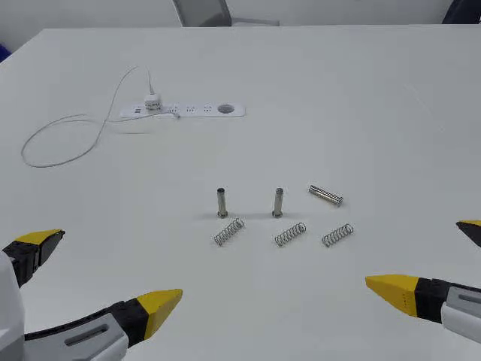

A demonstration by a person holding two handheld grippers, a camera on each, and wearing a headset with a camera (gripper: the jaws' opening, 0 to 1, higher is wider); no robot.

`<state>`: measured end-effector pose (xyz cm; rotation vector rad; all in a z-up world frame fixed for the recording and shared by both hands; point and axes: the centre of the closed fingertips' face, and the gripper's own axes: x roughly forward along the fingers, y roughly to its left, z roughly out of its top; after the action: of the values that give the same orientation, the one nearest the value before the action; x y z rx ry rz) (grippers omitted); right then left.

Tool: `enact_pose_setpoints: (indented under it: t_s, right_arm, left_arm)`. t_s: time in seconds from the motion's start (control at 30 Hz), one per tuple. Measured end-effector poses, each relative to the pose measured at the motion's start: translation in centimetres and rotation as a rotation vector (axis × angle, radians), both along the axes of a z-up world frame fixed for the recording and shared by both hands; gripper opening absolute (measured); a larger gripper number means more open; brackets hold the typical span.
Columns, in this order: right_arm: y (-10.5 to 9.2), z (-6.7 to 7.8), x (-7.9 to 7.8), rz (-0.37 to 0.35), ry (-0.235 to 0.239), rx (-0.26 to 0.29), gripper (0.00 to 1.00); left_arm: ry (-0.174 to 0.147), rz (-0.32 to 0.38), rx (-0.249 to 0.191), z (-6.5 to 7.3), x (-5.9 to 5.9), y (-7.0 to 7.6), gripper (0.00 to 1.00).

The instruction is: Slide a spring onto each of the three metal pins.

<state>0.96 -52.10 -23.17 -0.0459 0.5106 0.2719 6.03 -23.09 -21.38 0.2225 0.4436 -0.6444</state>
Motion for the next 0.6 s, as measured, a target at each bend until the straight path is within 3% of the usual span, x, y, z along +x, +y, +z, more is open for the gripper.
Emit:
enact_pose_setpoints:
  t_s: [0.2,0.43,0.6]
  right_arm:
    - [0.0,0.2,0.3,0.008,-0.009,-0.011,0.87]
    - [-0.7,1.1,2.3,0.019,-0.022,-0.036,0.78]
    - [-0.9,1.0,3.5,0.039,-0.002,-0.046,0.74]
  left_arm:
    - [0.001,-0.002,0.0,0.0,0.1,0.0,0.88]
    - [-0.001,-0.009,-0.003,0.0,0.3,-0.2,0.88]
    - [-0.002,-0.019,-0.011,0.1,0.4,-0.5,0.89]
